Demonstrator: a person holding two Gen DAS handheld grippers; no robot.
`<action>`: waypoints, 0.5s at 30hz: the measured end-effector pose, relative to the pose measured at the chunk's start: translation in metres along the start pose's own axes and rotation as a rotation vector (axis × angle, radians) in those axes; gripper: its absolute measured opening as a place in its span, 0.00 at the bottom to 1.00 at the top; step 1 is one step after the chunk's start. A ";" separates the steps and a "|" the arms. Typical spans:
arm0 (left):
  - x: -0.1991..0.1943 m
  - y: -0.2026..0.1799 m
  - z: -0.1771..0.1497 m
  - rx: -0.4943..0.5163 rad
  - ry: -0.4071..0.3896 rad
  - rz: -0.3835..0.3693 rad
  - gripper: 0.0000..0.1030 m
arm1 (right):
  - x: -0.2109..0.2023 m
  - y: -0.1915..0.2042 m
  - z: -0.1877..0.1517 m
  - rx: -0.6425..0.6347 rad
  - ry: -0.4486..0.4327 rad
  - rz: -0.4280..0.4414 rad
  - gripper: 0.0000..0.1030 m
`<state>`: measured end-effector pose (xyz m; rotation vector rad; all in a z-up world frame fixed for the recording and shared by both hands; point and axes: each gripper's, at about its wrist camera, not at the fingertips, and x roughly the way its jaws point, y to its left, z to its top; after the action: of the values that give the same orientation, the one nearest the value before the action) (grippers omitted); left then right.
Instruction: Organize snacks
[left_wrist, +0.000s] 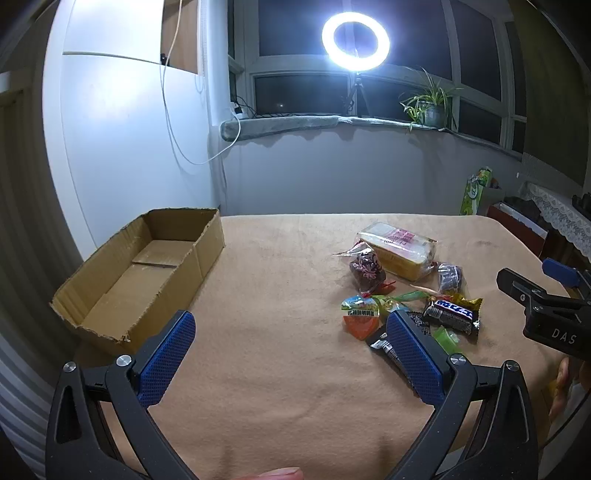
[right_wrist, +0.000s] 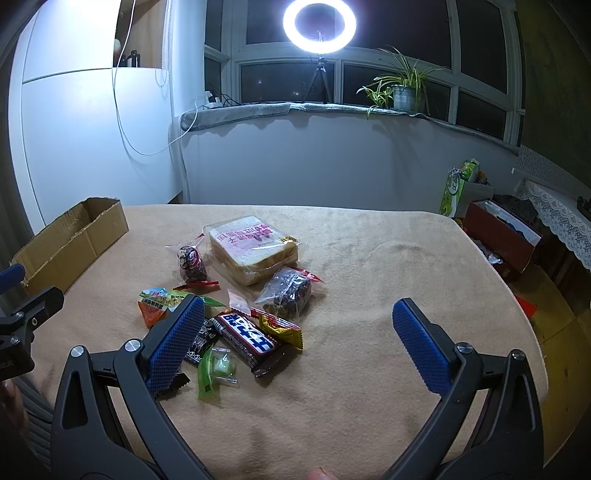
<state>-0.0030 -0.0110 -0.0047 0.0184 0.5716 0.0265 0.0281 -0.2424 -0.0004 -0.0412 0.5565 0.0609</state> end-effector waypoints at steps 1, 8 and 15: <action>0.000 0.000 0.000 0.000 0.002 0.000 1.00 | 0.001 0.000 0.000 -0.001 0.000 0.000 1.00; -0.001 -0.001 -0.002 -0.003 0.005 0.000 1.00 | 0.000 0.000 0.000 0.000 0.000 0.001 1.00; 0.000 0.001 -0.002 -0.008 0.005 0.000 1.00 | 0.000 0.001 0.000 -0.001 -0.003 0.001 1.00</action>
<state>-0.0046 -0.0102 -0.0064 0.0100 0.5769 0.0289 0.0282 -0.2418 -0.0008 -0.0423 0.5538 0.0621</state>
